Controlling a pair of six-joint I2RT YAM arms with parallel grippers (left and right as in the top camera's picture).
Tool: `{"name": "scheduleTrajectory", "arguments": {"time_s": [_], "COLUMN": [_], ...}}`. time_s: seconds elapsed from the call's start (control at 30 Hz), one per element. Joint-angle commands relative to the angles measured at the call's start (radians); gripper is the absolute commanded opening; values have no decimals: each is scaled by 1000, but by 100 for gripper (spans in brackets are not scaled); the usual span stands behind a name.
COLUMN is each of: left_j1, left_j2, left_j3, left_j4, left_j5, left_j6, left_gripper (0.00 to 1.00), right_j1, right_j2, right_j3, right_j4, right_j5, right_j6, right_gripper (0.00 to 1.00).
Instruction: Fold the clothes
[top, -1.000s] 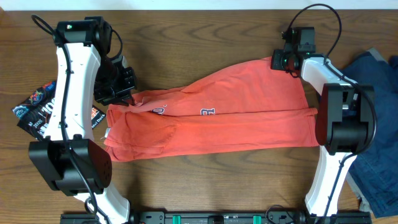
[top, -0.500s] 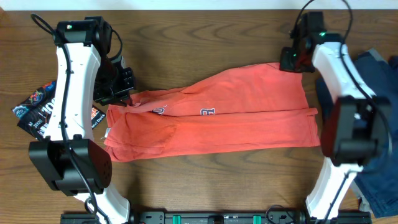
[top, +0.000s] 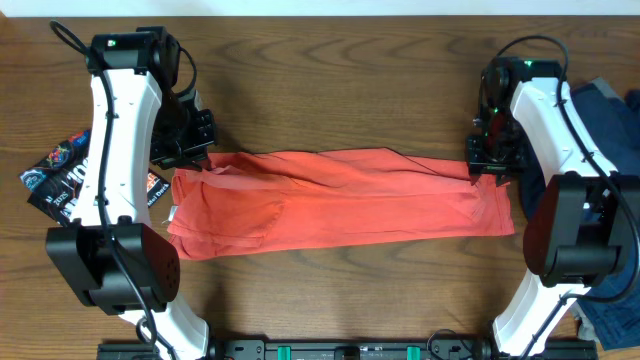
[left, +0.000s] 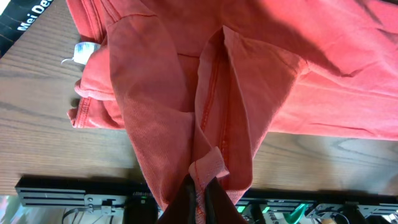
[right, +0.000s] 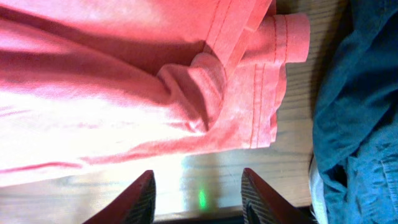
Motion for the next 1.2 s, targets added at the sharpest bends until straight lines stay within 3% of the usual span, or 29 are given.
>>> {"name": "scheduleTrajectory", "arguments": {"time_s": [0.0,0.13,0.27,0.47,0.8,0.93,1.17], "left_j1": [-1,-1,-1,-1,-1,-1,-1], "left_j2": [10,10,10,10,10,10,10], "left_j3": [-3,-3,-3,-3,-3,-3,-3], "left_j4": [-12,-13,-10,22,48,56,56], "left_j5": [-17,-29,-39,-39,-39,-39,-39], "left_j6": [14,13,14,13,14,14,14], "left_gripper": [6,6,6,6,6,6,6], "right_j1": [-14,-22,-21,-22,-22,-21,-17], "right_j2": [8,8,8,8,8,8,8], "right_j3": [-6,-6,-7,-14,-129,-150,-159], "right_j4": [10,13,13,27,126,183,241], "right_j5": [21,-15,-31,-120,-163,-203,-200], "right_j6": [28,50,46,49,183,266,336], "right_gripper": [46,49,60,61,59,55,36]}}
